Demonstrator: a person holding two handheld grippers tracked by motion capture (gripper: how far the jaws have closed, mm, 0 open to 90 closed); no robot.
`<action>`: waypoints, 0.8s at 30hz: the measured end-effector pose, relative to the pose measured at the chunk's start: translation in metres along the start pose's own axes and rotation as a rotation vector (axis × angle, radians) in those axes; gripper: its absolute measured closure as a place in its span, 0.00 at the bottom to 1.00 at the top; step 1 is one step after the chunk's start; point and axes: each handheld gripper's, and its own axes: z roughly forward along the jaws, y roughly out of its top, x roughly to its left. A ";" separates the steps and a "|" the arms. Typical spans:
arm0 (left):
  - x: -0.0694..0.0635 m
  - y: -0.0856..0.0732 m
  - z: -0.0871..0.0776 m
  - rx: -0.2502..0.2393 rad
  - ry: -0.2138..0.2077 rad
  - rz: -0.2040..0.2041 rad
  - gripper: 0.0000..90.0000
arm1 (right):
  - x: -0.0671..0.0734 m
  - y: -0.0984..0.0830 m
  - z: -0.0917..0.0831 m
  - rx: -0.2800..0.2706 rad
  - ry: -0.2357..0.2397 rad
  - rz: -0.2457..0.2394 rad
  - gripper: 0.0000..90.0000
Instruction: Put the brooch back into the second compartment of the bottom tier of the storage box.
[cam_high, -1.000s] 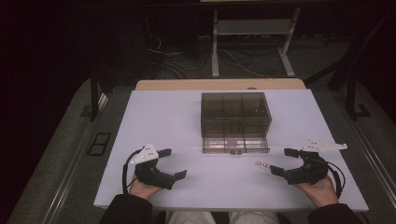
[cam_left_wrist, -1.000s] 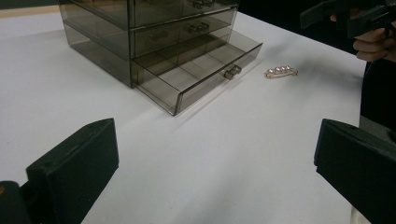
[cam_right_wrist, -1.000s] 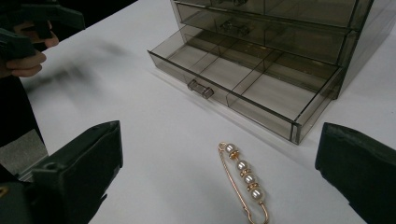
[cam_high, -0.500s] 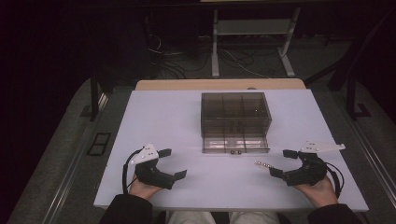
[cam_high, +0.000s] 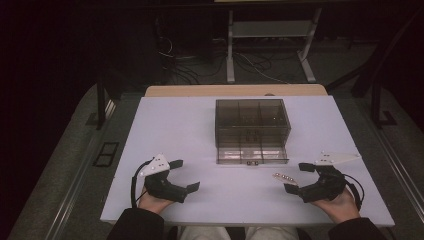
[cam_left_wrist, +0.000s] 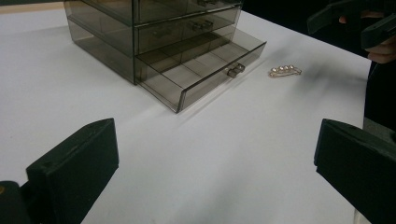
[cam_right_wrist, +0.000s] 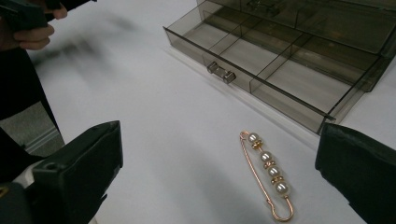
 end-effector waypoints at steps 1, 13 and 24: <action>0.000 0.000 0.000 0.001 0.000 0.001 0.00 | 0.000 0.001 0.001 0.007 -0.001 -0.004 0.01; 0.000 0.000 0.001 0.004 -0.005 0.003 0.00 | -0.004 0.012 0.004 0.075 0.002 -0.025 0.01; 0.000 0.000 0.001 0.005 -0.007 0.003 0.00 | -0.007 0.020 0.007 0.124 0.011 -0.048 0.01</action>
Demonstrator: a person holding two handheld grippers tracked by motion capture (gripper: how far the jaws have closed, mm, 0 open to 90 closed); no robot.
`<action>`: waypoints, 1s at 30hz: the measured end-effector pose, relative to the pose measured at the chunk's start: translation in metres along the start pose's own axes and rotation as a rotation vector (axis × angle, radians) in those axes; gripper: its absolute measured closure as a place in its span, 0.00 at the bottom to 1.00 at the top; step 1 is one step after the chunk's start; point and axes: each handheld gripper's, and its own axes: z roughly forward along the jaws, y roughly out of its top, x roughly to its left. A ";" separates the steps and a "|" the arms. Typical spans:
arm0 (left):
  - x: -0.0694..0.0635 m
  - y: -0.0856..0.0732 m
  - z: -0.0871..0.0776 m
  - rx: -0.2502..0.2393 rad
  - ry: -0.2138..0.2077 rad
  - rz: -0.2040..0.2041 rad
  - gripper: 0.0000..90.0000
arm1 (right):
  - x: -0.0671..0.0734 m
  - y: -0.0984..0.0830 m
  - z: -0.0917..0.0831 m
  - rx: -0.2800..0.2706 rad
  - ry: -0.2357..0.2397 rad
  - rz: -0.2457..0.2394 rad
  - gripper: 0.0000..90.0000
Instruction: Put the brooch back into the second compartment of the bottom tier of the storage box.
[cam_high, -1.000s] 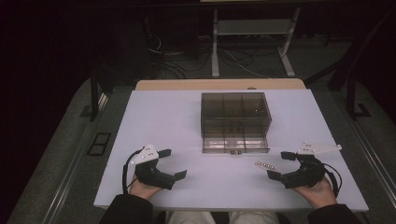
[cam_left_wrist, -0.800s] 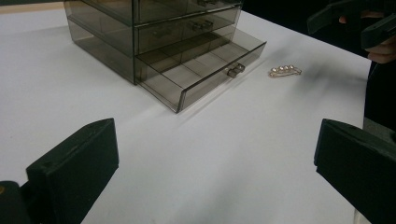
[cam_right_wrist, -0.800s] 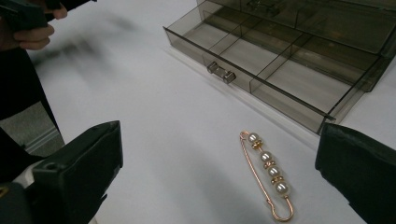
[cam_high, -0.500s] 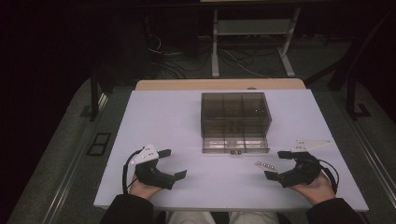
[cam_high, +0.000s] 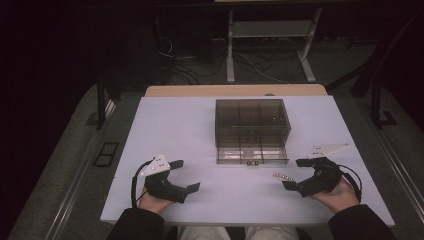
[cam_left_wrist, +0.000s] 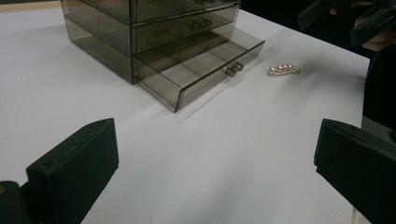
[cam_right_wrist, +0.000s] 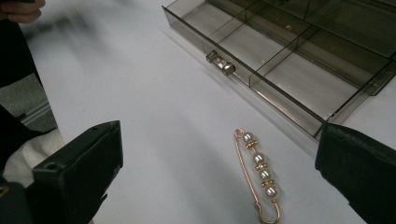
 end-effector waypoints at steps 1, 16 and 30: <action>0.000 0.000 0.000 0.000 -0.001 0.001 0.00 | -0.001 0.001 0.001 0.011 0.002 -0.002 0.01; -0.001 0.000 0.001 0.003 -0.003 0.003 0.00 | -0.004 0.010 0.015 0.128 0.012 -0.050 0.01; -0.001 0.000 0.001 0.007 -0.005 0.005 0.00 | -0.007 0.011 0.030 0.217 0.035 -0.070 0.01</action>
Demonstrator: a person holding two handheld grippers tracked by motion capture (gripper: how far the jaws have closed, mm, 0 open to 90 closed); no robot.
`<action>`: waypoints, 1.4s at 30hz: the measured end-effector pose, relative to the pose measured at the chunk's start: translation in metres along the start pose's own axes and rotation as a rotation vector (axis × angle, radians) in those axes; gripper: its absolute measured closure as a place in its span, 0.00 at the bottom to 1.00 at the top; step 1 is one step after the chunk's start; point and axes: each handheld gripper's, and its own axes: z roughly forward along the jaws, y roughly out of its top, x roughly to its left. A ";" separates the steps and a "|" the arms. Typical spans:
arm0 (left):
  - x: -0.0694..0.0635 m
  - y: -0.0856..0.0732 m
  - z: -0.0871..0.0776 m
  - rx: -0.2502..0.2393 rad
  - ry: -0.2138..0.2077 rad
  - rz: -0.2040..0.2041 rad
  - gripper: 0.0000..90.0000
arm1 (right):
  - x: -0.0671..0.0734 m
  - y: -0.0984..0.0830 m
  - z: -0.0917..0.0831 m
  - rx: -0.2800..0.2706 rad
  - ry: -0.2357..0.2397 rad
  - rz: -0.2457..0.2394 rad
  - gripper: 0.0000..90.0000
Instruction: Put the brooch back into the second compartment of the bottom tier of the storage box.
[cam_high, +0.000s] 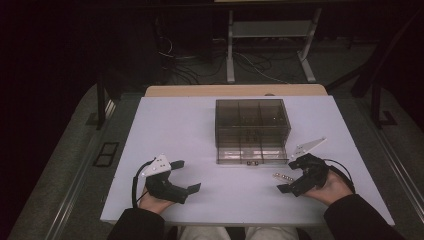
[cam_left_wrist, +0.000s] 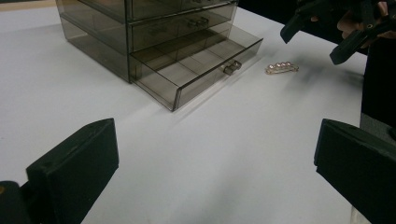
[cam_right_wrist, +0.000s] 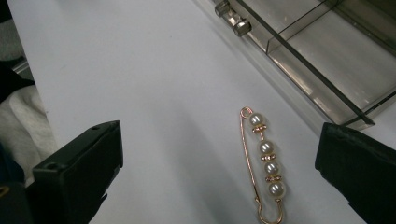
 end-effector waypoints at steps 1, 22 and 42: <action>0.000 0.000 0.000 0.000 0.000 0.000 0.00 | -0.001 0.000 0.002 0.009 0.001 -0.005 0.01; 0.000 0.000 0.000 0.002 -0.003 0.005 0.00 | -0.012 0.002 0.019 0.091 0.023 -0.025 0.01; -0.001 0.000 0.000 -0.004 -0.018 0.005 0.00 | -0.021 0.001 0.018 0.083 0.037 -0.050 0.34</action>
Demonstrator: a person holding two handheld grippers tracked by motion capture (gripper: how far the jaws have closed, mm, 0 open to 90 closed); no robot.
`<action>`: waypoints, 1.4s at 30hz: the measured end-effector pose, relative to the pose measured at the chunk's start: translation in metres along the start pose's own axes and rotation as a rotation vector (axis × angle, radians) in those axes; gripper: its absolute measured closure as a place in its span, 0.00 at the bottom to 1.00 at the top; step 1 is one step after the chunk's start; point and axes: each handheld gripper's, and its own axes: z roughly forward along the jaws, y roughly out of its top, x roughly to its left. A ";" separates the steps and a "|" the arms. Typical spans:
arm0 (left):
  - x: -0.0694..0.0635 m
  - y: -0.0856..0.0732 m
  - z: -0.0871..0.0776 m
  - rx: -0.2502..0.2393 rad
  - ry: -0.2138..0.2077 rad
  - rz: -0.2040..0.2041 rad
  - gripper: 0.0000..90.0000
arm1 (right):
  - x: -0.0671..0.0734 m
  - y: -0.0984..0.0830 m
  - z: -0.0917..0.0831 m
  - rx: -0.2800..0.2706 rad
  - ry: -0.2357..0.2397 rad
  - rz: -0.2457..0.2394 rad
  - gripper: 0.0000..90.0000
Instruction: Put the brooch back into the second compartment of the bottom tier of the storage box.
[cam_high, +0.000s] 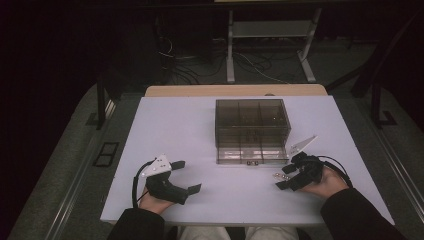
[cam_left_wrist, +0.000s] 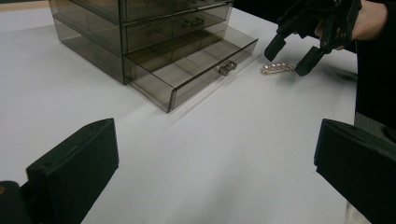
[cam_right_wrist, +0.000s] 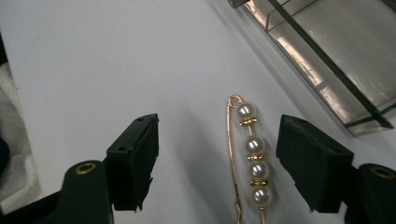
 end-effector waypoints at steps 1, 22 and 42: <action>0.000 0.000 0.000 0.000 0.000 0.000 0.00 | -0.001 0.000 0.000 -0.002 -0.004 0.001 0.36; 0.000 0.000 0.001 0.008 0.000 0.004 0.00 | -0.009 -0.003 -0.004 0.002 -0.079 0.002 0.66; -0.001 0.000 0.002 0.007 -0.012 0.002 0.00 | -0.006 -0.003 -0.001 0.051 -0.092 -0.028 0.77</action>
